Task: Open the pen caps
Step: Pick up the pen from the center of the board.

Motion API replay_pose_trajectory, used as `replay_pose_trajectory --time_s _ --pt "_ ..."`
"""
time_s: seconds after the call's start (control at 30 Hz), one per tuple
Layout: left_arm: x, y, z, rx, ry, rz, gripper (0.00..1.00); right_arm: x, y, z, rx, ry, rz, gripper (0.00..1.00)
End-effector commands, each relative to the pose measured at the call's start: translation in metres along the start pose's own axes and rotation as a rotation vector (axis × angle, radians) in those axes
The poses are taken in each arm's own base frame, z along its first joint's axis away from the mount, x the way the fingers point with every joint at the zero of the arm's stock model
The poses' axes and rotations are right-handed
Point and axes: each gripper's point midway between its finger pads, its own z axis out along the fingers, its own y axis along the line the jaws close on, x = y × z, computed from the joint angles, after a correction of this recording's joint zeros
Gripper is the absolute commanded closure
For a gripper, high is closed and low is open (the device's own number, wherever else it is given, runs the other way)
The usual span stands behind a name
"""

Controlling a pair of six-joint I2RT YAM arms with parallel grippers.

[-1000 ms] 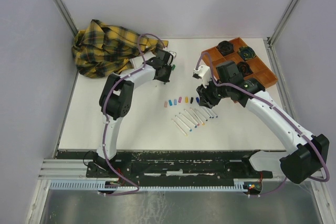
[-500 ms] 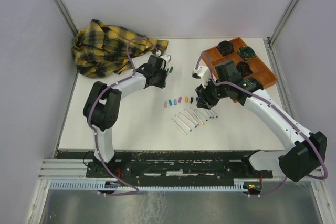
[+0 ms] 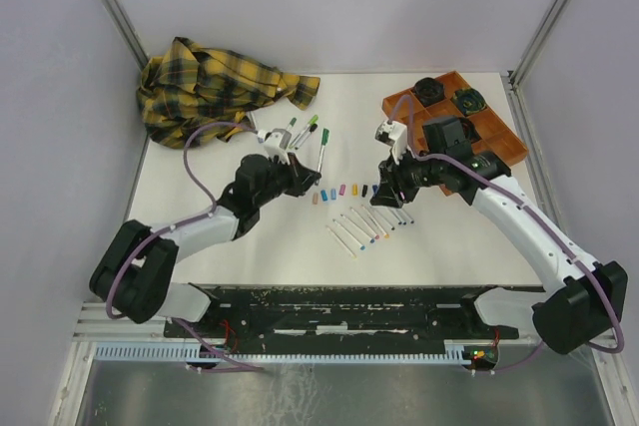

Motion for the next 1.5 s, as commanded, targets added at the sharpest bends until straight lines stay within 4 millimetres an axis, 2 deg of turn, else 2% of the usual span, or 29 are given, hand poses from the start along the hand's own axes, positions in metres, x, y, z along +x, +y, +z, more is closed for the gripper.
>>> replay_pose_trajectory --time_s 0.0,0.17,0.4,0.43,0.5,0.6,0.8,1.03,1.3,1.37,1.47 --pt "-0.049 -0.071 -0.033 0.251 -0.297 -0.107 0.97 -0.028 0.022 -0.009 -0.122 -0.139 -0.003 0.52" --pt "-0.035 -0.113 -0.056 0.307 -0.389 -0.128 0.97 -0.035 0.036 -0.01 -0.258 -0.196 0.072 0.51" --pt "-0.028 -0.139 -0.079 0.34 -0.516 -0.196 0.97 -0.056 0.038 -0.011 -0.376 -0.332 0.2 0.45" --pt "-0.028 -0.142 -0.081 0.343 -0.525 -0.202 0.97 -0.054 0.039 -0.009 -0.397 -0.347 0.227 0.45" --pt "-0.026 -0.147 -0.083 0.353 -0.535 -0.213 0.97 -0.065 0.041 -0.011 -0.426 -0.433 0.202 0.43" --pt "-0.024 -0.159 -0.084 0.378 -0.541 -0.222 0.97 -0.071 0.042 -0.013 -0.449 -0.513 0.208 0.4" --pt "-0.018 -0.177 -0.08 0.41 -0.54 -0.244 0.97 -0.078 0.052 -0.024 -0.489 -0.606 0.172 0.4" --pt "-0.017 -0.19 -0.077 0.442 -0.537 -0.261 0.97 -0.074 0.05 -0.017 -0.484 -0.585 0.186 0.4" --pt "-0.016 -0.192 -0.075 0.439 -0.543 -0.28 0.97 -0.067 0.057 -0.004 -0.496 -0.518 0.187 0.47" --pt "-0.015 -0.191 -0.074 0.433 -0.539 -0.281 0.97 -0.066 0.059 -0.002 -0.503 -0.503 0.19 0.52" --pt "-0.014 -0.191 -0.073 0.429 -0.536 -0.282 0.97 -0.065 0.062 -0.001 -0.514 -0.494 0.18 0.64"
